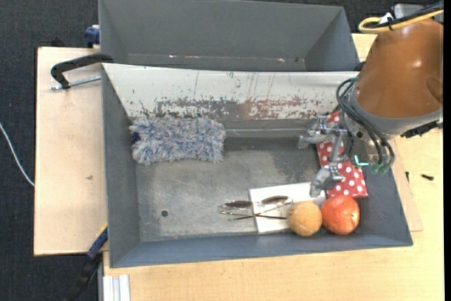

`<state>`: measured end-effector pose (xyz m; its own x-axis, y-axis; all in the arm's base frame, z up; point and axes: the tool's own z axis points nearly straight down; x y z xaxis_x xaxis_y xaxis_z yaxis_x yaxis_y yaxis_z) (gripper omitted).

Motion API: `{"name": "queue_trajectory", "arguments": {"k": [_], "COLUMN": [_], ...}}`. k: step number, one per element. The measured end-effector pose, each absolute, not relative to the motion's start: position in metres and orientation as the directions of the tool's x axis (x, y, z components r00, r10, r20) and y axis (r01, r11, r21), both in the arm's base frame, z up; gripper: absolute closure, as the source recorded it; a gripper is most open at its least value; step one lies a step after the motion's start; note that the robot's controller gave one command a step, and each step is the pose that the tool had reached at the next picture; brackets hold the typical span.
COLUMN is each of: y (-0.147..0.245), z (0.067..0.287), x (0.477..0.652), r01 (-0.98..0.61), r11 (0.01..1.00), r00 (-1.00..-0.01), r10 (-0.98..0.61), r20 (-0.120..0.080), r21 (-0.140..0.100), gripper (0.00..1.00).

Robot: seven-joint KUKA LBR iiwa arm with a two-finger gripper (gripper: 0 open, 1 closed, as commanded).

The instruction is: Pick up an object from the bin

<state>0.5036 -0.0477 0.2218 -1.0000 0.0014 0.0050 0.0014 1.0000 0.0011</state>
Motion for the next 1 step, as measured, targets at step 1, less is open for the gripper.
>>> {"name": "queue_trajectory", "arguments": {"k": [1], "y": [-0.0476], "z": [0.2251], "x": [0.5051], "r01": [0.000], "r11": [1.000], "r00": [-1.000], "r10": [0.000], "r20": [-0.002], "r21": [0.000], "gripper": [0.00]}}
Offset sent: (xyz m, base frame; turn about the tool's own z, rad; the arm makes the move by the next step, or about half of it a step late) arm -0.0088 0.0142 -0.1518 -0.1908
